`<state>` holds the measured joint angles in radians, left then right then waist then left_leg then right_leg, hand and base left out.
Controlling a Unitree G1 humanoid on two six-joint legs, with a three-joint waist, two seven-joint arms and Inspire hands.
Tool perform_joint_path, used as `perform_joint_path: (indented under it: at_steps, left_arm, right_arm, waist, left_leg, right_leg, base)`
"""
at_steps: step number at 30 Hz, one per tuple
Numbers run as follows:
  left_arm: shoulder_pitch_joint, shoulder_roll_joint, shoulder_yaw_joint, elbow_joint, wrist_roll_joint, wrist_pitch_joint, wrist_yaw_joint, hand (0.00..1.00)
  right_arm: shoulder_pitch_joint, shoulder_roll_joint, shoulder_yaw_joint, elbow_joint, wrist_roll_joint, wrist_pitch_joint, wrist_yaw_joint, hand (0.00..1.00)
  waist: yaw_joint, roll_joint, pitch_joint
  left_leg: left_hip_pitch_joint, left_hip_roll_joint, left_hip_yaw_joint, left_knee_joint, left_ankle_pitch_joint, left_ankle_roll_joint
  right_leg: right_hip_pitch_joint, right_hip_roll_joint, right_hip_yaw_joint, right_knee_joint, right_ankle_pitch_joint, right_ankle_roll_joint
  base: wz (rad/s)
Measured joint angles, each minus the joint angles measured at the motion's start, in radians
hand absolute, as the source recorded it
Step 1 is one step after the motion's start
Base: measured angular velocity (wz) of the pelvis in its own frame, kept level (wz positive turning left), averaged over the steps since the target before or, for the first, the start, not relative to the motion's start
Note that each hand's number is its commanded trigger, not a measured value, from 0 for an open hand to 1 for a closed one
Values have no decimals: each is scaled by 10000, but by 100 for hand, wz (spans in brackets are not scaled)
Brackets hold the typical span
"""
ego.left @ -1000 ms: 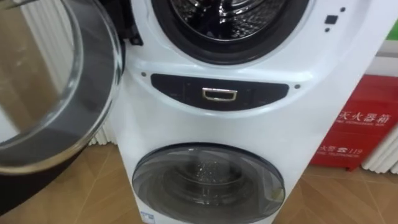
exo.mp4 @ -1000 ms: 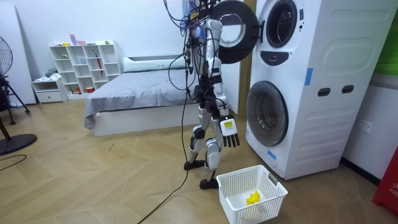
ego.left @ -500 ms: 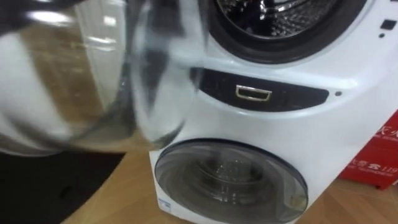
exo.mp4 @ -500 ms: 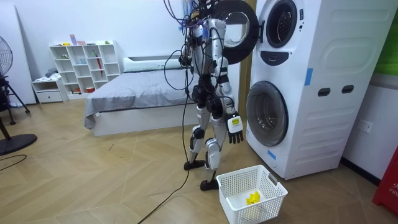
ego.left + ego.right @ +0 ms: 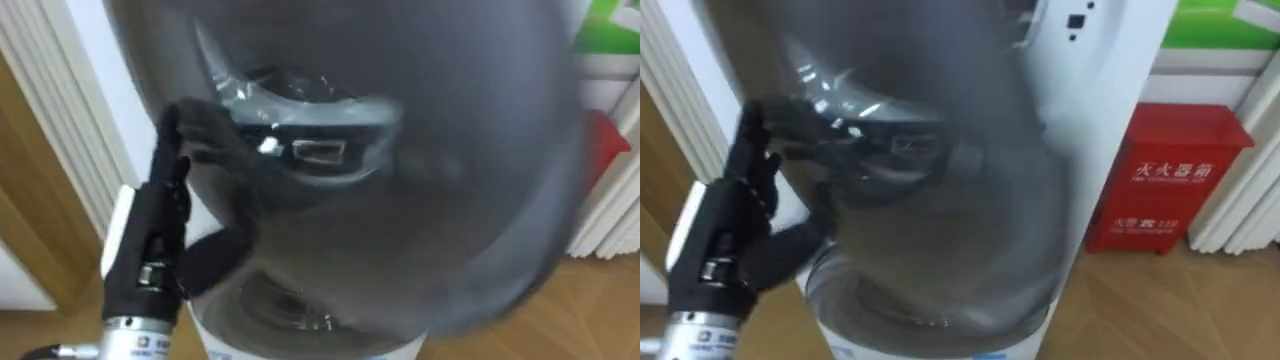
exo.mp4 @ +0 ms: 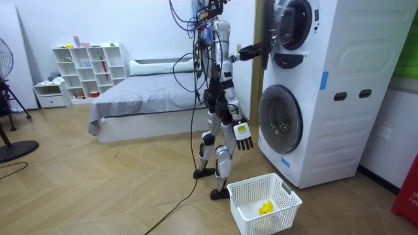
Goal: Pick clothes from washing machine
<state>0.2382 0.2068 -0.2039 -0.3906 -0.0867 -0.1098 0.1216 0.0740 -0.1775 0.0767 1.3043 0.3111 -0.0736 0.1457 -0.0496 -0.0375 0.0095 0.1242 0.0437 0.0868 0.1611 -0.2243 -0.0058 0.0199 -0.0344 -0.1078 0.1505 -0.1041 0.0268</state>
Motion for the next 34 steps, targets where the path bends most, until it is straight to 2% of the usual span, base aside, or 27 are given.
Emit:
perform_joint_path:
  at_steps: [1,4,9,12,15,17,19,20,22,23,25,26,27,28,29,31,32,34]
  left_arm:
    - [1,41,-243,344,5,194,-212,0]
    - [1,38,-629,694,11,704,-656,0]
    - [-84,49,-1005,691,-3,724,-1072,0]
    - [-259,19,-1308,716,47,757,-1143,0]
    - [-577,-80,-1364,1294,366,716,-1142,0]
    - [-763,-70,-1375,2229,512,636,-1130,0]
    - [-771,-63,-1412,3920,1411,649,-1097,0]
    - [-769,-57,-1424,4386,1582,662,-1086,0]
    - [-732,-119,-1314,6960,2031,616,-1073,0]
    - [-729,-158,-1219,7680,2167,639,-1072,0]
    - [-619,-164,-572,10304,2370,684,-920,0]
    - [-580,-161,-294,10893,2348,669,-839,0]
    - [-488,-108,374,12040,2338,622,-557,0]
    - [-388,138,943,13103,2374,619,-152,0]
    - [-276,297,1159,13529,2405,625,65,0]
    - [215,504,1865,14787,3011,703,870,0]
    - [300,484,1961,15014,3136,767,951,0]
    - [701,258,2235,15385,3337,1131,1044,0]
  right_arm:
    - [-39,100,1,-17,18,1,9,0]
    - [-35,202,1,-137,-22,9,186,0]
    - [-42,176,101,-176,83,6,209,0]
    - [-48,163,93,-176,201,5,209,0]
    - [-48,142,-26,-208,128,3,191,0]
    - [-40,129,-117,-231,98,22,189,0]
    - [28,123,-233,-370,-50,92,200,0]
    - [58,121,-234,-418,-44,108,199,0]
    - [257,137,-323,-638,-49,128,196,0]
    - [282,137,-328,-636,-46,144,181,0]
    - [400,148,-352,-669,43,233,142,0]
    - [418,158,-403,-682,34,238,117,0]
    - [482,197,-571,-661,26,294,80,0]
    - [518,223,-624,-630,30,333,72,0]
    - [550,227,-618,-638,16,353,79,0]
    - [675,187,-620,-648,12,401,72,0]
    - [683,167,-618,-616,14,401,69,0]
    - [704,132,-599,-599,50,393,1,0]
  waist:
    - [-20,-113,63]
    - [-116,-267,44]
    - [-377,-124,-26]
    - [-599,-36,9]
    - [-704,110,33]
    - [-791,158,25]
    - [-796,219,-10]
    - [-796,225,-13]
    - [-660,239,-21]
    - [-595,245,-27]
    - [-427,227,-31]
    - [-373,218,-35]
    - [-284,207,-44]
    - [-212,201,-56]
    - [-170,159,-82]
    - [165,180,-75]
    - [217,208,-77]
    - [300,268,-50]
  left_leg:
    - [34,-1,39,-3,-1,0]
    - [-19,8,102,-24,-8,-1]
    - [108,17,228,-138,-10,1]
    - [213,44,357,-149,-10,0]
    - [275,124,526,-313,-57,-44]
    - [295,164,538,-362,-87,-51]
    - [307,219,649,-361,-122,-95]
    - [307,233,664,-361,-127,-103]
    - [406,314,792,-357,-152,-149]
    - [439,332,822,-356,-163,-165]
    - [468,397,922,-344,-185,-203]
    - [465,406,930,-344,-187,-208]
    - [470,438,966,-338,-206,-239]
    - [498,484,1000,-328,-235,-287]
    - [541,505,1017,-320,-240,-296]
    - [769,532,1161,-313,-240,-297]
    - [831,522,1169,-311,-240,-297]
    - [986,477,1169,-318,-252,-306]
  right_leg:
    - [-17,1,7,-12,-2,2]
    - [-44,20,92,-12,-1,1]
    - [-57,69,286,5,1,2]
    - [3,101,308,11,1,1]
    - [-7,205,378,27,17,-24]
    - [-27,258,399,32,23,-35]
    - [-70,333,530,16,53,-83]
    - [-73,349,535,13,56,-88]
    - [-41,447,639,7,46,-129]
    - [-28,477,680,5,39,-141]
    - [-44,558,770,-2,16,-190]
    - [-52,567,773,-3,8,-202]
    - [-50,594,773,-10,-2,-218]
    - [-55,642,804,-16,-16,-242]
    - [-49,660,804,-17,-21,-250]
    - [125,707,753,-16,-20,-257]
    - [178,705,742,-16,-20,-257]
    - [297,667,714,-19,-21,-256]
  base:
    - [-10]
    - [-8]
    - [-13]
    - [-8]
    - [-8]
    - [-5]
    - [-16]
    - [-13]
    - [-17]
    - [-25]
    - [-16]
    - [-7]
    - [-8]
    - [-9]
    - [-18]
    - [-27]
    - [-22]
    - [-9]
